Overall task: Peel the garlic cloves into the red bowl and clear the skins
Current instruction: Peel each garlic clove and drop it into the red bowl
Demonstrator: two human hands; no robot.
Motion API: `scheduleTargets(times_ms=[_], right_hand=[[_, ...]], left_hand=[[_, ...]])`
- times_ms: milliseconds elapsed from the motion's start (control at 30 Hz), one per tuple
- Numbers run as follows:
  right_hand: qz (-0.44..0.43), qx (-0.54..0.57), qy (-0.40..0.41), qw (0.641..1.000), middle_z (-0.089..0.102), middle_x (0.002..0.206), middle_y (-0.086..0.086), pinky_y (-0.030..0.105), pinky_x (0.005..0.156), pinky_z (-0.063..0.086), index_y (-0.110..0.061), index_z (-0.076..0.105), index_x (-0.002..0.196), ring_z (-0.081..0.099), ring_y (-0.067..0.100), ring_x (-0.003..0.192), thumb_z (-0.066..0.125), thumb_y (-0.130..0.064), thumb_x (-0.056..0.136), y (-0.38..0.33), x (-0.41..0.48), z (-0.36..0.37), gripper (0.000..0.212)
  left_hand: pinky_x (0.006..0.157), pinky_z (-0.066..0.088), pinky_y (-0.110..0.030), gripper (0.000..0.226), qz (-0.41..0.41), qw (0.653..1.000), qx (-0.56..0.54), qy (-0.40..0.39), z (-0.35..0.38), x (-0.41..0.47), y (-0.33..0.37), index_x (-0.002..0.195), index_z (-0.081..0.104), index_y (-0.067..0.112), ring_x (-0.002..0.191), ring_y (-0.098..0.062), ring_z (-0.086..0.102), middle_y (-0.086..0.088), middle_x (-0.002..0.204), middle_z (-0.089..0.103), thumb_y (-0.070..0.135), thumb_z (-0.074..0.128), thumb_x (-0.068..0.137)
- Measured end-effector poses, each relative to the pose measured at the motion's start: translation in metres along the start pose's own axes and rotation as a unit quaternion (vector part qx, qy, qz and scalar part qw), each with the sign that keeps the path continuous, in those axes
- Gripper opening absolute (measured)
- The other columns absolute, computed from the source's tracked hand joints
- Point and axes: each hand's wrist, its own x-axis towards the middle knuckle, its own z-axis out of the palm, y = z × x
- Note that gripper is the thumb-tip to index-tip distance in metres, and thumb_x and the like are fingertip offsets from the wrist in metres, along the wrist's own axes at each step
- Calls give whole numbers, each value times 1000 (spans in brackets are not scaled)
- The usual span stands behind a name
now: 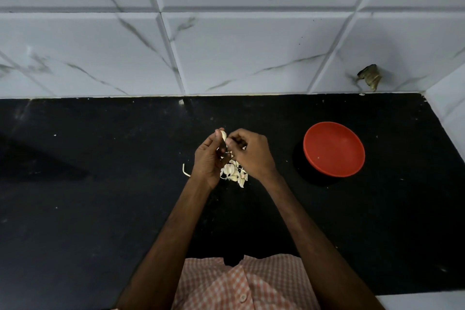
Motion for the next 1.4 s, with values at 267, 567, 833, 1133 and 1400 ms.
scheduleTargets(times_ms=[267,567,833,1133,1400], right_hand=[[69,119,-14,990,71,87,13,43,62,63,-3,69,95,71,25,76,72,-13,92,-3,-2,3,11],[90,160,-25,983,67,76,0,18,51,47,-2,67,94,62,3,62,74,-11,91,-1,-1,1,11],[57,155,-16,986,71,91,14,27,67,58,-7,70,96,70,21,81,72,-8,91,1,0,0,5],[5,120,0,993,68,84,-6,19,62,48,-8,68,95,65,9,78,75,-14,90,-3,2,-6,11],[13,122,-40,992,62,84,-2,35,78,54,-12,63,86,60,12,82,71,-8,91,0,4,-8,10]], left_hand=[[63,58,-32,14,112,990,73,-54,-8,2,3,94,75,17,82,-21,69,-8,91,70,24,65,90],[67,58,-30,14,116,986,75,-91,-10,4,0,92,77,22,85,-19,65,3,86,70,23,63,90],[73,54,-36,19,125,983,89,-102,-8,3,-2,96,81,26,96,-27,64,-2,97,75,22,65,86],[71,55,-33,23,158,976,104,-107,-18,7,1,109,75,14,82,-26,61,-13,96,72,14,67,88],[62,54,-23,12,146,975,116,-125,-21,9,-3,92,77,12,72,-12,66,-5,88,74,14,67,86]])
